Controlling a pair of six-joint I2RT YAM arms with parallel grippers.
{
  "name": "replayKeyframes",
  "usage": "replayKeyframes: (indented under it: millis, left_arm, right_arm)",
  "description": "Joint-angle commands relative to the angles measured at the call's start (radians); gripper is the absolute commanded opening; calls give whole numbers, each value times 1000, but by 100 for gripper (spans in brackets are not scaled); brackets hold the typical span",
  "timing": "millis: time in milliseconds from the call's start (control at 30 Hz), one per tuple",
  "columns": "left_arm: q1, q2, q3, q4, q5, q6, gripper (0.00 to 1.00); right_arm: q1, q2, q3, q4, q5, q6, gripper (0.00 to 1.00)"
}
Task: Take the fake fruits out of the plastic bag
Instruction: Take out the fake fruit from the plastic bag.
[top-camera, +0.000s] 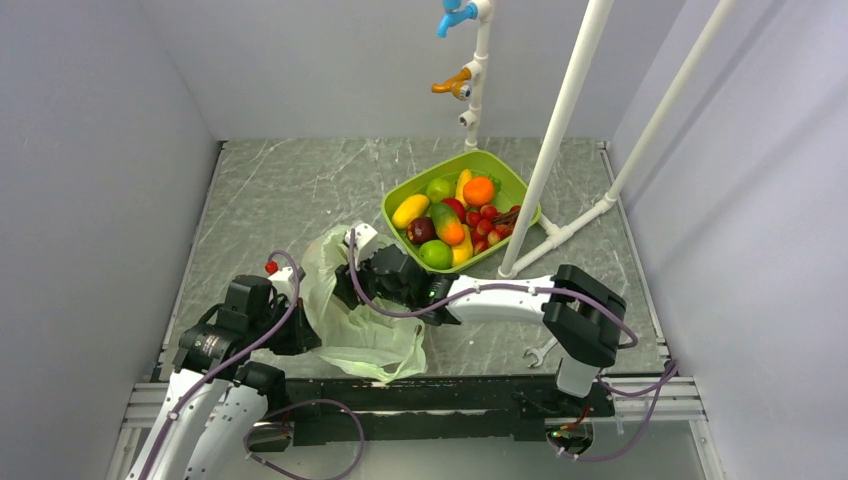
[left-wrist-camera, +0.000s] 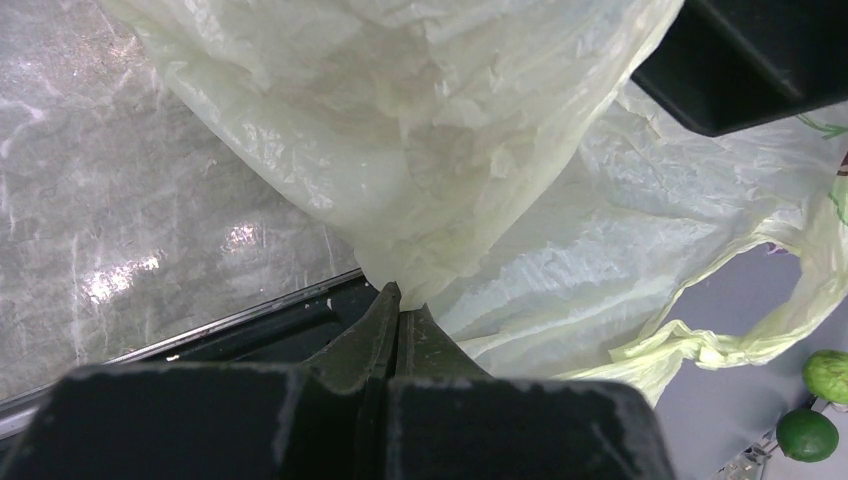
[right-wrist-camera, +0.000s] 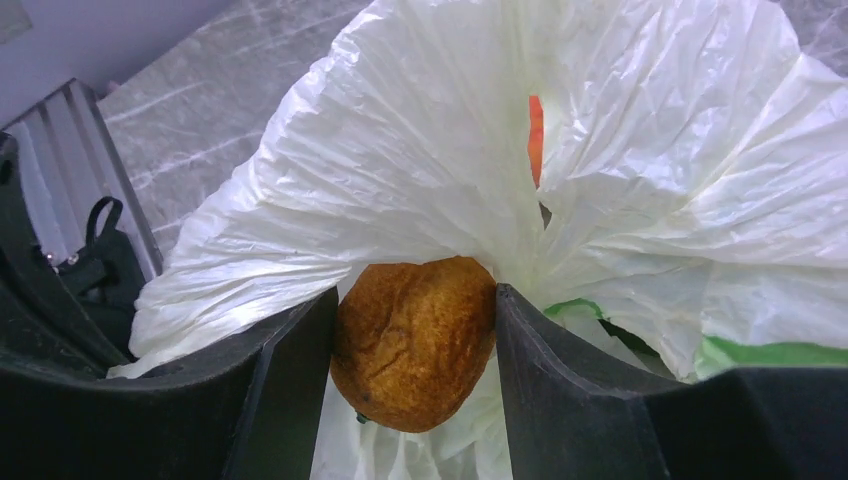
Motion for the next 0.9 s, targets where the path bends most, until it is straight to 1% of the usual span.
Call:
replayKeyframes:
  millis: [0, 100, 200, 367, 533, 600, 667, 767, 867]
  left_arm:
    - [4, -1, 7, 24, 12, 10, 0]
    - [5, -1, 7, 23, 11, 10, 0]
    - [4, 0, 7, 23, 13, 12, 0]
    - [4, 0, 7, 22, 14, 12, 0]
    - [4, 1, 7, 23, 15, 12, 0]
    - [5, 3, 7, 25, 16, 13, 0]
    - [4, 8, 7, 27, 16, 14, 0]
    - [5, 8, 5, 28, 21, 16, 0]
    - [4, 0, 5, 29, 21, 17, 0]
  right_arm:
    - [5, -74, -47, 72, -12, 36, 8]
    - [4, -111, -75, 77, -18, 45, 5]
    - [5, -153, -119, 81, -26, 42, 0]
    - [6, -267, -296, 188, -11, 10, 0]
    - [6, -454, -464, 274, 26, -14, 0]
    - [6, -532, -502, 267, 74, -27, 0]
    - [6, -595, -510, 226, 131, -59, 0]
    - [4, -651, -482, 119, 297, -119, 0]
    - [2, -645, -440, 33, 503, -152, 0]
